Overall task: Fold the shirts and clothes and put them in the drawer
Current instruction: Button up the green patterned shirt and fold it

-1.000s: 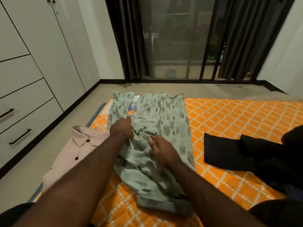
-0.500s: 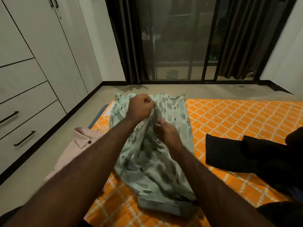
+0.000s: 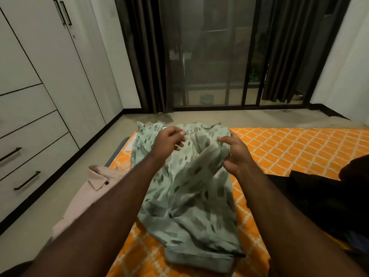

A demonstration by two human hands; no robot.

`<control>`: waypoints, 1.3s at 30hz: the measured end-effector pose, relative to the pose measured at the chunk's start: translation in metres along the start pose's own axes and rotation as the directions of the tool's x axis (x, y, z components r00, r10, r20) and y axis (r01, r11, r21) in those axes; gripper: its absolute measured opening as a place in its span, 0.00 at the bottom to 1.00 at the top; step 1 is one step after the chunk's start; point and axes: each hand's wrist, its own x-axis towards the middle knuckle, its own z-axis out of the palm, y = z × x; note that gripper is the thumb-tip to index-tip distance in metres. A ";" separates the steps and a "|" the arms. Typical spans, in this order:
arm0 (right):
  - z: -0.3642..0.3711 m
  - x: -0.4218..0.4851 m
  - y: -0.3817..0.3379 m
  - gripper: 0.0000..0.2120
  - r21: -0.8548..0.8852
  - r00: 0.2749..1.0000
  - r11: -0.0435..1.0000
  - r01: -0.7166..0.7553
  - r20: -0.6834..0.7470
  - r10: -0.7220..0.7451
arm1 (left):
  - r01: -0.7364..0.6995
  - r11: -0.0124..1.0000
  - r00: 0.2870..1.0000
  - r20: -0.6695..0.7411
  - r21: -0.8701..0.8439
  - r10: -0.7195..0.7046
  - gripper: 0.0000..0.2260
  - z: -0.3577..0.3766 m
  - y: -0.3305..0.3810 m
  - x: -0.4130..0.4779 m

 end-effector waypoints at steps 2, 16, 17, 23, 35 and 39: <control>0.002 0.009 -0.008 0.34 0.004 1.000 1.000 -0.006 -0.007 0.006 | 0.140 0.989 0.989 0.057 -0.058 -0.136 0.09 -0.007 -0.033 0.004; 0.001 0.148 -0.096 0.32 -0.223 0.994 0.970 0.099 0.072 -0.085 | 0.461 0.884 0.769 0.460 0.082 -0.444 0.15 0.053 -0.121 0.029; 0.002 0.160 -0.098 0.33 -0.204 0.991 0.972 0.120 0.081 -0.106 | 0.463 0.886 0.761 0.497 0.033 -0.417 0.13 0.052 -0.132 0.032; -0.042 0.236 -0.050 0.29 -0.336 1.000 0.942 -0.002 0.009 0.005 | 0.410 0.905 0.805 0.511 -0.111 -0.302 0.15 0.044 -0.174 0.041; -0.132 0.174 0.035 0.16 -0.808 0.914 0.452 -0.379 -0.403 0.046 | 0.414 0.910 0.818 0.435 0.012 -0.377 0.21 0.051 -0.170 0.032; -0.124 0.108 0.049 0.24 -0.848 0.899 0.300 -0.437 -0.415 0.137 | 0.427 0.889 0.859 0.233 0.167 -0.456 0.25 0.057 -0.154 0.018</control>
